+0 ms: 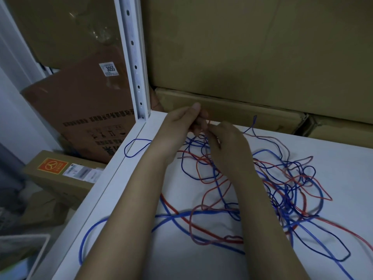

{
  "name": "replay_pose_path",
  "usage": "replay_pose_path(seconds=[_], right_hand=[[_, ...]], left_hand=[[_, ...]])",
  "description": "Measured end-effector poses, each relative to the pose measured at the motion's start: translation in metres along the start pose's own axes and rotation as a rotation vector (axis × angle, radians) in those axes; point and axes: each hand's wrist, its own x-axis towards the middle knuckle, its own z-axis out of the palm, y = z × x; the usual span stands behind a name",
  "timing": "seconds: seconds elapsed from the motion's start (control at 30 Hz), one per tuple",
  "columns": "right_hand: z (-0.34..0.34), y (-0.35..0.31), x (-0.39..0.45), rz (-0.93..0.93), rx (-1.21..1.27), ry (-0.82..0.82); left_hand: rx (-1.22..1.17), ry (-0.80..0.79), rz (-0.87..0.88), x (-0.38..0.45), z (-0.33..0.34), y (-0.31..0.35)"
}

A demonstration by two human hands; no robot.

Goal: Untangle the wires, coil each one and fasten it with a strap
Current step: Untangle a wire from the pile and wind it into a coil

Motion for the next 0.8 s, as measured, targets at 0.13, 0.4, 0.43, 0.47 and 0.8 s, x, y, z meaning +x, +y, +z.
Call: replay_pose_path(seconds=[0.13, 0.4, 0.43, 0.47, 0.8], right_hand=[[-0.003, -0.006, 0.002, -0.019, 0.079, -0.081], [-0.012, 0.000, 0.000, 0.104, 0.256, -0.225], [-0.012, 0.002, -0.001, 0.130, 0.270, -0.250], [-0.013, 0.005, -0.001, 0.150, 0.277, -0.276], [-0.029, 0.008, -0.002, 0.187, 0.275, -0.364]], left_hand=[[-0.132, 0.036, 0.056, 0.002, 0.009, -0.003], [0.233, 0.023, 0.086, 0.000, 0.011, -0.001], [0.301, 0.010, 0.087, 0.000, 0.010, -0.002], [0.361, -0.005, 0.084, 0.000, 0.009, -0.003], [0.800, -0.044, 0.178, -0.004, 0.009, -0.007]])
